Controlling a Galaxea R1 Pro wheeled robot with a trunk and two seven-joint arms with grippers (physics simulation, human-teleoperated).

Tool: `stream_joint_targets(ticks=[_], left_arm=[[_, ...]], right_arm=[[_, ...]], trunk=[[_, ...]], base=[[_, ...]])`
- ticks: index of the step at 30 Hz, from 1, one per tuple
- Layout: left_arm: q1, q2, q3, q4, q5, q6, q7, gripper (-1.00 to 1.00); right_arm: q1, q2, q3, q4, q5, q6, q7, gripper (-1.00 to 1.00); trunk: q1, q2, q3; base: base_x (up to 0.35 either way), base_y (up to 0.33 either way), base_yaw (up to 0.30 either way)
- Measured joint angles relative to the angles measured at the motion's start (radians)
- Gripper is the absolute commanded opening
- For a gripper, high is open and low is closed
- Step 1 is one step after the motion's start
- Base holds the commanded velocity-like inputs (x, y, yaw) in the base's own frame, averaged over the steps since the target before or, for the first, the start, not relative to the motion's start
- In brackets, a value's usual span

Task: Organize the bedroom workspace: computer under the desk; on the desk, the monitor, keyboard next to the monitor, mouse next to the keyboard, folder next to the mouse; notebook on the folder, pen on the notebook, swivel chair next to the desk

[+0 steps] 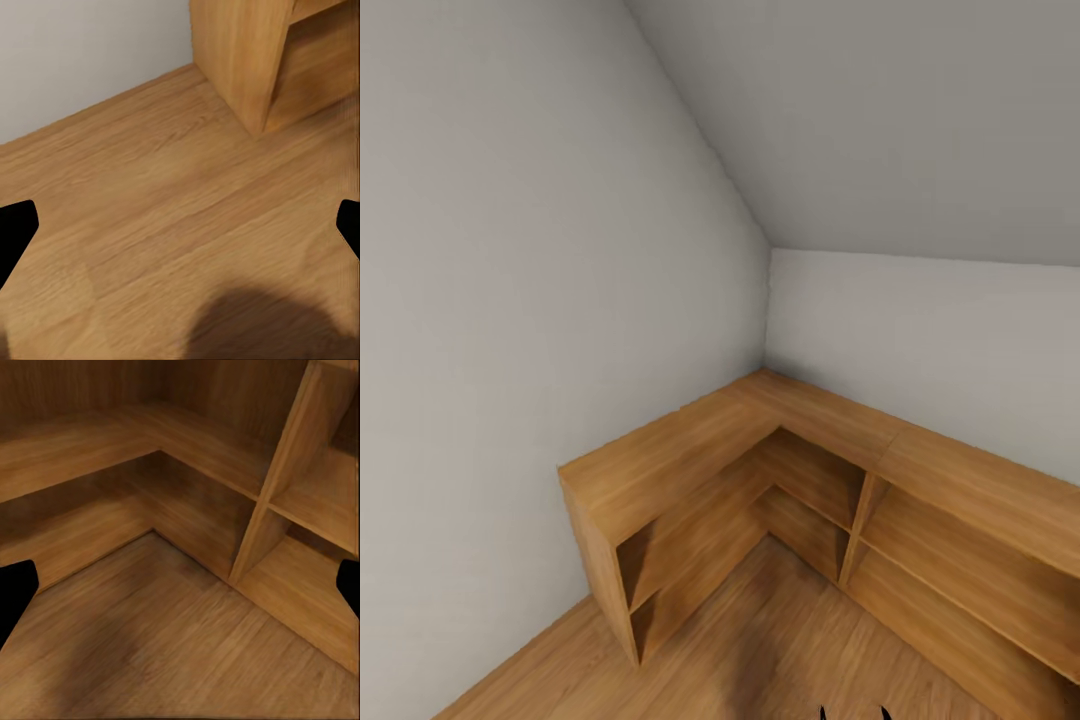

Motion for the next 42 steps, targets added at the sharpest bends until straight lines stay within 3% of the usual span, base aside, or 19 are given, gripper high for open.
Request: stream_joint_targets(ticks=[15, 26, 42], left_arm=[[0.000, 0.000, 0.000, 0.000, 0.000, -0.001, 0.000, 1.00], [0.000, 0.000, 0.000, 0.000, 0.000, 0.000, 0.000, 1.00], [0.000, 0.000, 0.001, 0.000, 0.000, -0.001, 0.000, 1.00]], right_arm=[[0.000, 0.000, 0.000, 0.000, 0.000, 0.000, -0.001, 1.00], [0.000, 0.000, 0.000, 0.000, 0.000, 0.000, -0.001, 1.00], [0.000, 0.000, 0.000, 0.000, 0.000, 0.000, -0.001, 1.00]], trunk=[[0.000, 0.000, 0.000], [-0.001, 0.000, 0.000], [0.000, 0.000, 0.000]], base=[[0.003, 0.002, -0.295], [0.223, 0.116, -0.296], [0.023, 0.005, -0.295]])
